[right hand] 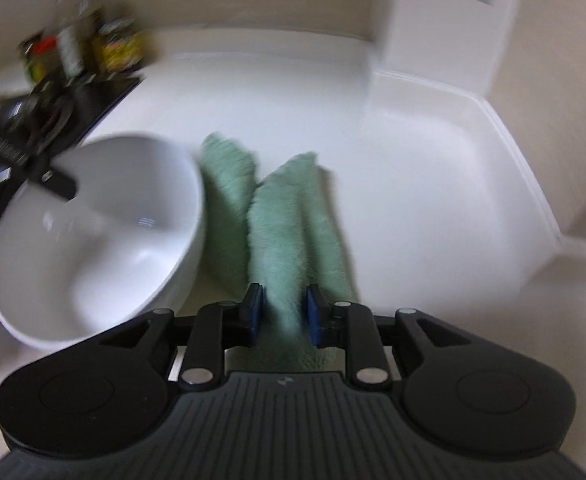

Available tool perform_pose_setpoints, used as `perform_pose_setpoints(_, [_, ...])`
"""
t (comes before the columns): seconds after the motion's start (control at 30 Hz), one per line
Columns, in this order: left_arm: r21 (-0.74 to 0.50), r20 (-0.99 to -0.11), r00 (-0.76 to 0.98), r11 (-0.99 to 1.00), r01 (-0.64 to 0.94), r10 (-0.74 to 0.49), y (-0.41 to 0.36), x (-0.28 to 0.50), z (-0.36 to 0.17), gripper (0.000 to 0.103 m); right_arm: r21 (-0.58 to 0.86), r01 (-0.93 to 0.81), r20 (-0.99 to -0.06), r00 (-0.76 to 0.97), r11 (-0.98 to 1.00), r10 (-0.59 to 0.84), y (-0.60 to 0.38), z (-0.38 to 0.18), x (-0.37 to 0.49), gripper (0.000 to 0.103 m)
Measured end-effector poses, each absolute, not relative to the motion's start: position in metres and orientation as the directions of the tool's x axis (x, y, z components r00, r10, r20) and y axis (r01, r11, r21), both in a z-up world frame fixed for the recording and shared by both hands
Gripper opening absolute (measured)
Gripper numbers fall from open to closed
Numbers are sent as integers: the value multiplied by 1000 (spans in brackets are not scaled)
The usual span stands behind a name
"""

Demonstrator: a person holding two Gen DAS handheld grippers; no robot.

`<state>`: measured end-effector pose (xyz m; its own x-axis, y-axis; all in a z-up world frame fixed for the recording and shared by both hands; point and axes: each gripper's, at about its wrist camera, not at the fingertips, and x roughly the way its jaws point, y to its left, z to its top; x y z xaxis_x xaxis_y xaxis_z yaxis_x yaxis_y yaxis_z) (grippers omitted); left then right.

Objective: Clean bowl
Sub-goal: 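Lay the towel beside the bowl and open the right gripper while the left releases the bowl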

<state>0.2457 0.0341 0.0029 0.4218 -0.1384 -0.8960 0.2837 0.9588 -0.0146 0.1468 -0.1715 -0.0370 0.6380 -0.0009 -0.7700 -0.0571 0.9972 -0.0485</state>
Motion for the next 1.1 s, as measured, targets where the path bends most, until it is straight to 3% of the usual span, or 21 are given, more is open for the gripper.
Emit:
perform_pose_setpoints(0.3, [-22, -856, 496, 968, 248, -147, 41, 207, 23, 10, -155, -89, -670, 741, 984, -39, -156, -13, 126, 19])
perform_pose_setpoints(0.5, [-69, -850, 490, 963, 262, -194, 55, 187, 30, 10, -60, -267, -781, 613, 962, 121, -129, -26, 99, 19])
perform_pose_setpoints(0.67, [-81, -854, 479, 962, 260, -202, 64, 177, 28, 10, -2, -347, -789, 577, 938, 211, -92, -25, 94, 19])
perform_pose_setpoints(1.1, [-52, -861, 491, 982, 182, -136, 69, 154, 20, 9, 17, -243, -764, 623, 970, 169, -72, -38, 141, 19])
